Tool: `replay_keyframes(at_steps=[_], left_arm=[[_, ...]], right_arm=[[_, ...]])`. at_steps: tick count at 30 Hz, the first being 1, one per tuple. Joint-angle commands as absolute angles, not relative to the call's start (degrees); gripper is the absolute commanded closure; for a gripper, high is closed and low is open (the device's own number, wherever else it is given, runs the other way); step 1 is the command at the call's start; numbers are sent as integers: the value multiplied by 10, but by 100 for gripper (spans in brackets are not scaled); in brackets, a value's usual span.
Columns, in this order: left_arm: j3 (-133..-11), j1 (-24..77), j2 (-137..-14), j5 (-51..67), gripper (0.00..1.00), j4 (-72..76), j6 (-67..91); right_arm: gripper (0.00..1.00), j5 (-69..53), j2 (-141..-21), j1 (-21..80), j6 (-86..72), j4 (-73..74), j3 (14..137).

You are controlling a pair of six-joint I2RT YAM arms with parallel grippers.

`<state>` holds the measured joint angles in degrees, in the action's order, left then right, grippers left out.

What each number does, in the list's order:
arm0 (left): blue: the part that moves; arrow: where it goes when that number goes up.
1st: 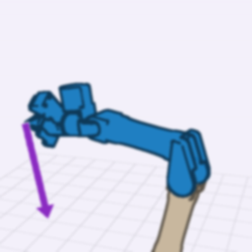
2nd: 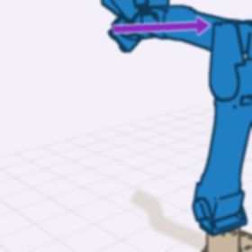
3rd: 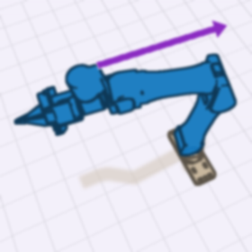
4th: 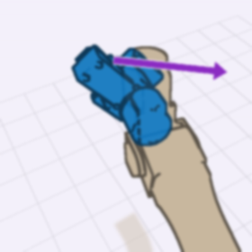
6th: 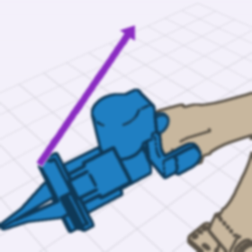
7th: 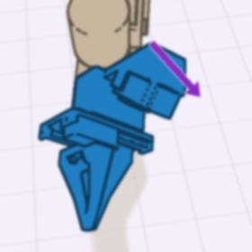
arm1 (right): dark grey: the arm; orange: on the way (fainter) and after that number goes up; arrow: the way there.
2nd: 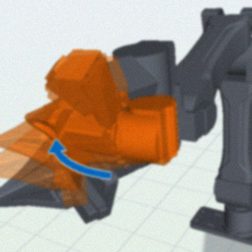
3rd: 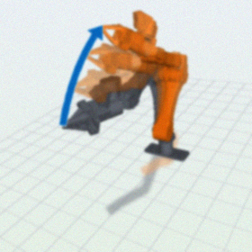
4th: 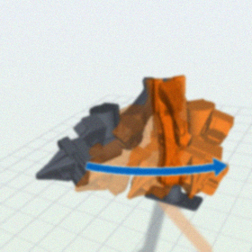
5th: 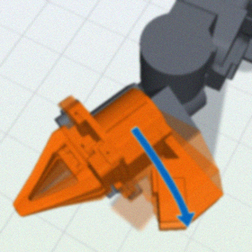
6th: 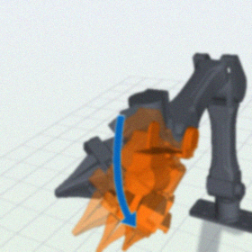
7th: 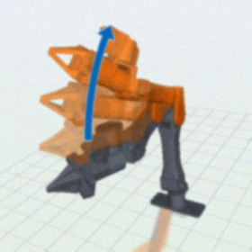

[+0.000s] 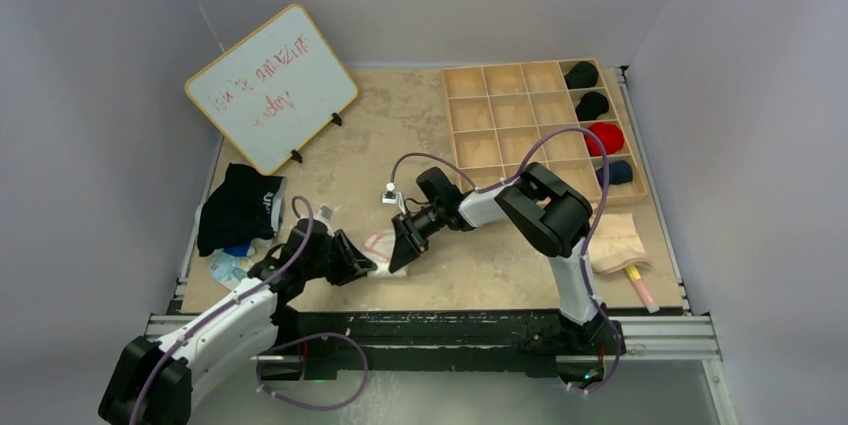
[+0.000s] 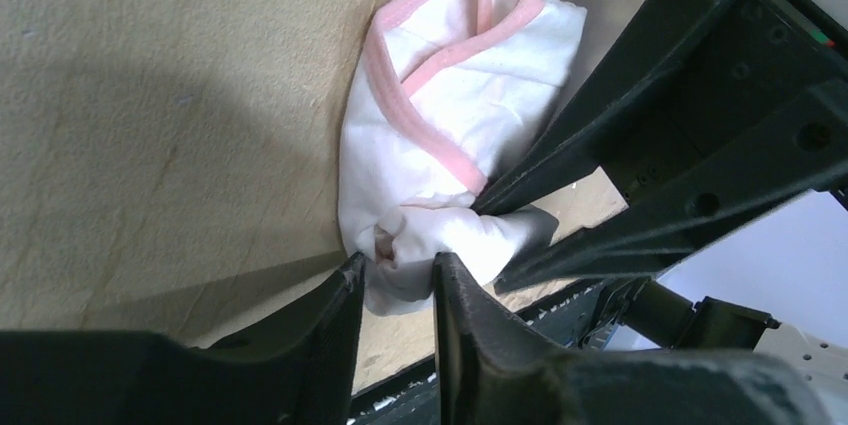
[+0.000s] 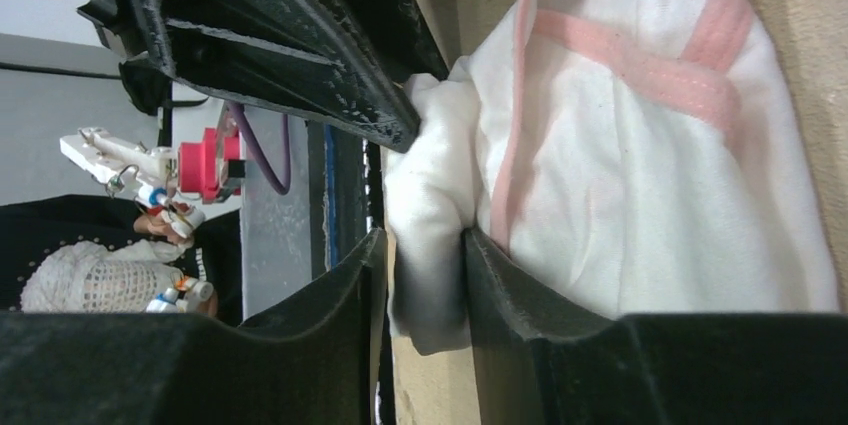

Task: Roll the underwear
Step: Roll the underwear to the center of the board.

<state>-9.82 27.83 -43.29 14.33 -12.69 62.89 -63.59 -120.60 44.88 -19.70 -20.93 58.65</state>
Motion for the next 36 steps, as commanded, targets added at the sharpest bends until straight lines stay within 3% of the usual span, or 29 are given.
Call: replay_keyframes(at_steps=[1, 7, 13, 23, 36], left_arm=[[-101, 278, -472, 133, 75, -93, 632], [-112, 279, -513, 124, 78, -97, 631], [-120, 279, -525, 126, 79, -98, 625], [-129, 279, -534, 124, 83, -104, 621], [-135, 279, -542, 127, 87, -106, 614]], right_arm=[[57, -548, -1196, 444, -187, -149, 589], [33, -485, -1130, 445, -138, -144, 573], [27, -387, -1034, 446, -31, -173, 520], [34, -305, -883, 522, 303, -397, 334], [47, -230, -943, 603, 479, -473, 316]])
